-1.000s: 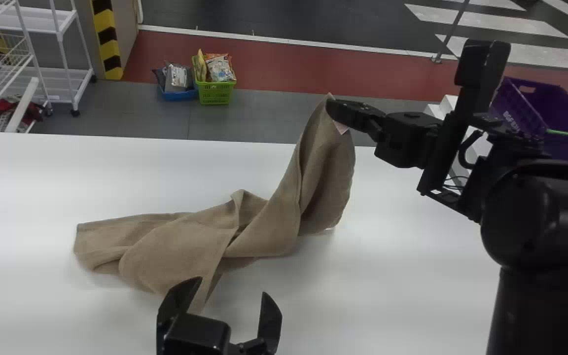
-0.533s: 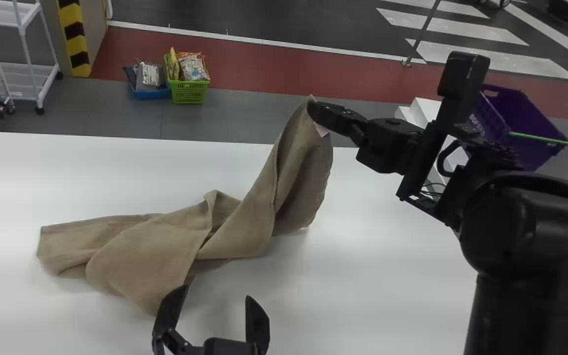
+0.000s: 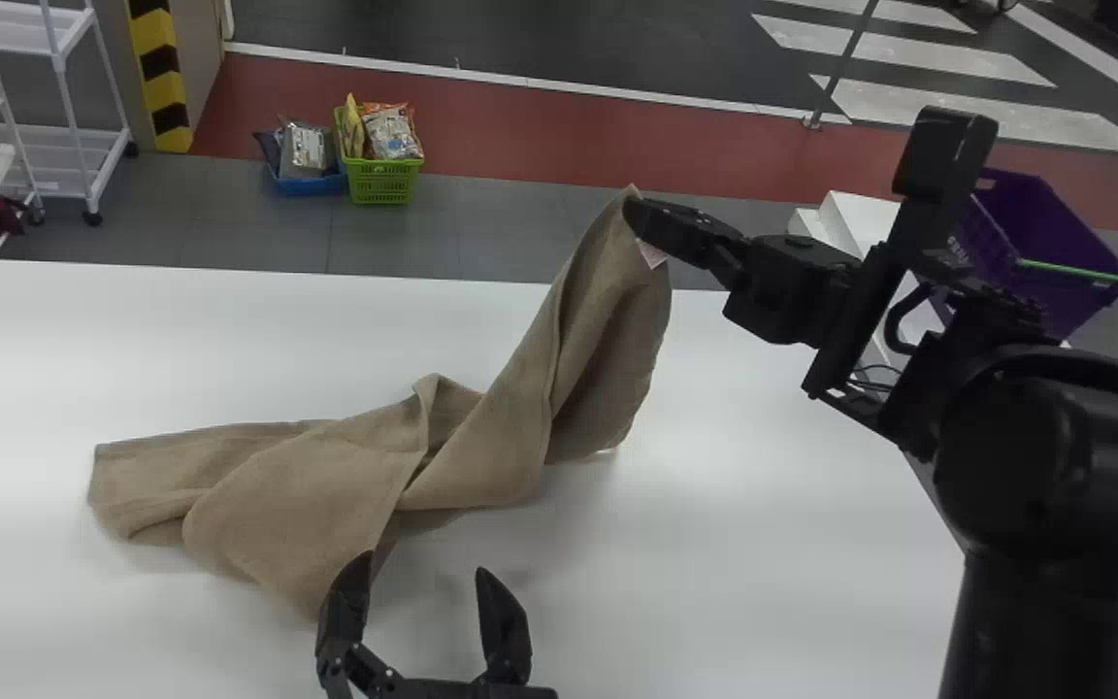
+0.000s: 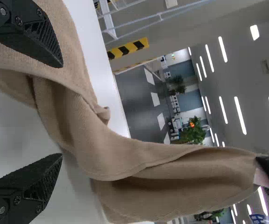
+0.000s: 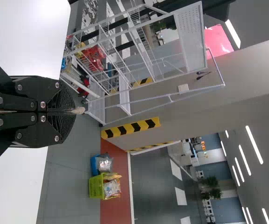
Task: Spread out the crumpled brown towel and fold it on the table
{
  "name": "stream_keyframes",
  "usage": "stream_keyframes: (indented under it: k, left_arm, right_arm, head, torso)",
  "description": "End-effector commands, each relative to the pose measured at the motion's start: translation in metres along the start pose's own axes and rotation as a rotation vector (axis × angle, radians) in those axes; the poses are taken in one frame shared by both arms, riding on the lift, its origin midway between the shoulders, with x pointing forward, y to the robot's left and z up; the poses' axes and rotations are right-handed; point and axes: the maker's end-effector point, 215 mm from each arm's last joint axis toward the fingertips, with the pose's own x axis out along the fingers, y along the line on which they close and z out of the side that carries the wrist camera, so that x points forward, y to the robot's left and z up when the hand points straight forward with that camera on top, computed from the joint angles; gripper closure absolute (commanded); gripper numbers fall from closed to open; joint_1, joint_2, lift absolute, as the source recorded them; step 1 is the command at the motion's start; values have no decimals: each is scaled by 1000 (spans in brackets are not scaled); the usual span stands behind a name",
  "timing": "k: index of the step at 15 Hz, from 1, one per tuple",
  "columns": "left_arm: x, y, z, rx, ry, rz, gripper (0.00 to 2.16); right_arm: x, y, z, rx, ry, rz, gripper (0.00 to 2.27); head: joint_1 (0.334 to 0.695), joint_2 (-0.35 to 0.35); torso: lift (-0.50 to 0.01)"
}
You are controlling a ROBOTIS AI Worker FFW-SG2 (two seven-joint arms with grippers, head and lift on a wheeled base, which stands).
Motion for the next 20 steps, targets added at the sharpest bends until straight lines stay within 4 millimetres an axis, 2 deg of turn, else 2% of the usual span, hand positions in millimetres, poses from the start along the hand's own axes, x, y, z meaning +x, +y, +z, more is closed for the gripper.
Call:
stream_keyframes:
  k: [1,3,7,10,12,14,16,19,20]
  left_arm:
    - [5,1,-2,42,-18,28,154]
    - [11,16,2,29,-36,68,154]
    - [31,51,-17,65,-20,164,154]
    - [34,73,-21,90,-19,217,154]
    - [31,83,-27,110,-13,238,154]
    - [25,101,-30,122,-5,271,154]
    - [21,124,-33,132,-3,293,157]
    - [18,170,-45,156,23,347,211]
    - [17,176,-48,160,29,357,211]
  right_arm:
    - [0,0,0,0,-4,0,1744]
    - [-2,-1,1,4,-9,2,1744]
    - [-5,-3,-3,16,-6,4,1744]
    - [-5,-2,-1,18,-12,8,1744]
    - [-6,-1,1,23,-19,17,1744]
    - [-6,-3,2,25,-20,14,1744]
    - [-9,-8,4,27,-28,3,1744]
    - [-8,-11,17,27,-41,-1,1744]
    - [-8,-13,23,27,-46,-5,1744]
  head:
    - [695,-280]
    - [695,-279]
    - [695,-244]
    - [695,-218]
    - [695,-196]
    - [695,-184]
    - [695,-164]
    - [695,-140]
    - [695,-120]
  torso:
    - [-127]
    - [-127]
    - [-127]
    - [-127]
    - [-127]
    - [-127]
    - [-127]
    - [-127]
    - [-127]
